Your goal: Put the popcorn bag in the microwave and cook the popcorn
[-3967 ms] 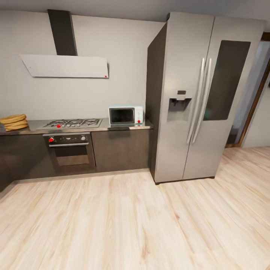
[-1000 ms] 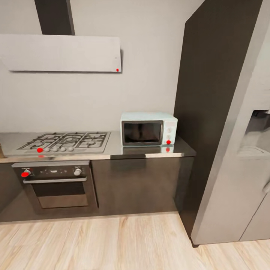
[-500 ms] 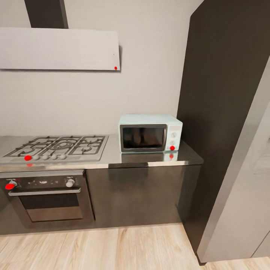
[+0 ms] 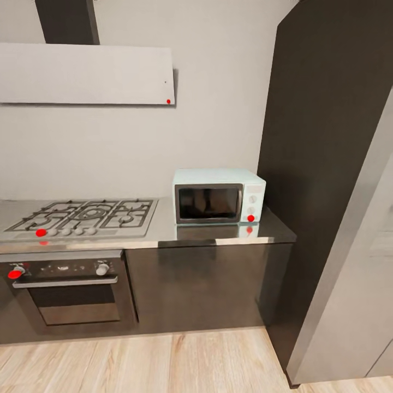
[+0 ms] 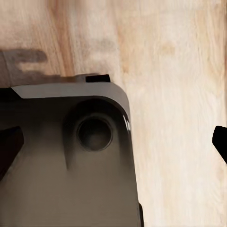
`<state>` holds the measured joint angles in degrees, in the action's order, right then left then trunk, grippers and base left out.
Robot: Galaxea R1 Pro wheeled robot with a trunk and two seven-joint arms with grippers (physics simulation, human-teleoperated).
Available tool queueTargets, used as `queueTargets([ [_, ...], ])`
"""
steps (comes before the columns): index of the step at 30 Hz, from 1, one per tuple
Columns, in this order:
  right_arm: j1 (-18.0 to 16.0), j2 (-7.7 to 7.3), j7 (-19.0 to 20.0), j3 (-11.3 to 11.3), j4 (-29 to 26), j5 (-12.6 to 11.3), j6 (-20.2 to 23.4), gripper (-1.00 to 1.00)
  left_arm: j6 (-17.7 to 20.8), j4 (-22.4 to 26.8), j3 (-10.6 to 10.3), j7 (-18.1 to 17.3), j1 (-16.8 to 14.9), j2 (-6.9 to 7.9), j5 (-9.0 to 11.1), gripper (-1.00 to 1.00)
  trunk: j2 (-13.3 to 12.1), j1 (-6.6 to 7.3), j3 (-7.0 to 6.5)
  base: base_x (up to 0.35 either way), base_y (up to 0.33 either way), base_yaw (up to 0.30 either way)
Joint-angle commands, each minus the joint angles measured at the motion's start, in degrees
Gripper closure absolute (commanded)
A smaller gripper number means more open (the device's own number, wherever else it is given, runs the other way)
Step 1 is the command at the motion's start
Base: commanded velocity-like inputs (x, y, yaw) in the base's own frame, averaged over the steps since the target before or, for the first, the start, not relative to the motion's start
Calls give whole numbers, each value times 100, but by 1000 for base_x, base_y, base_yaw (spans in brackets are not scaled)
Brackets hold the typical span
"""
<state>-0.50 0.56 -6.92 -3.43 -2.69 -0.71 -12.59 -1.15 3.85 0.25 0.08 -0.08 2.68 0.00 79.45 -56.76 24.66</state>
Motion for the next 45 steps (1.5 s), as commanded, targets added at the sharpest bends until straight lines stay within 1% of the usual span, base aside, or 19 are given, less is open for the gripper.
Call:
queueTargets([
  [1, -3, 3, -6, -34, -75, -8, -23, -100, -14, 2, 2, 1, 3, 2, 0, -100, -39, 23, -13, 0, 0, 0],
  [12, -3, 15, 3, -33, -830, -16, -25, -100, -11, 3, 8, 1, 4, 20, 0, -100, -480, 264, -210, 0, 0, 0],
  [15, -3, 35, -2, -12, -1199, -1, -26, -100, -15, 8, 10, 1, 5, 28, 0, -100, -600, 330, -264, 0, 0, 0],
  [16, -3, 37, -2, -5, -1420, 3, -19, -100, -16, 9, 10, 1, 3, 26, 0, -100, -640, 352, -282, 0, 0, 0],
  [18, -3, 39, -2, 17, -2128, 7, -5, -100, -16, 10, 10, 1, 4, 20, 0, -100, -720, 396, -318, 0, 0, 0],
  [23, -3, 40, 1, 96, -3631, 9, -3, -100, -17, 11, 11, 1, 7, 22, 0, -100, -921, 506, -408, 0, 0, 0],
  [27, -3, 41, -3, 121, -4584, 10, -4, -100, -17, 11, 10, 1, 3, 14, 0, -100, -1081, 594, -480, 0, 0, 0],
  [30, -3, 41, -3, 123, -5072, 15, -12, -100, -17, 11, 10, 1, 3, 12, 0, -100, -1202, 660, -534, 0, 0, 0],
  [31, -3, 39, -3, 123, -5423, 17, -14, -100, -17, 11, 8, 1, 2, 8, 0, -100, -1242, 682, -552, 0, 0, 0],
  [33, -3, 38, -3, 121, -5848, 18, -15, -100, -13, 11, 5, 1, 0, 6, 0, -100, -1322, 726, -587, 0, 0, 0],
  [38, -3, 37, -25, 115, -6551, 18, -24, -100, 3, 11, -4, -5, 0, -9, 0, -100, -1523, 836, -677, 0, 0, 0],
  [42, -4, 37, -14, 134, -6790, 18, -24, -100, 7, 11, -10, -16, 1, -8, -3, -100, -1683, 923, -749, 0, 0, 0],
  [43, -3, 37, -13, 204, -6927, 18, -22, -100, 16, 11, -13, -25, 3, -10, -6, -100, -1723, 945, -767, 0, 0, 0],
  [45, -3, 35, -12, 322, -7033, 21, -22, -100, 23, 11, -14, -25, 1, -8, -8, -100, -1803, 989, -803, 0, 0, 0],
])
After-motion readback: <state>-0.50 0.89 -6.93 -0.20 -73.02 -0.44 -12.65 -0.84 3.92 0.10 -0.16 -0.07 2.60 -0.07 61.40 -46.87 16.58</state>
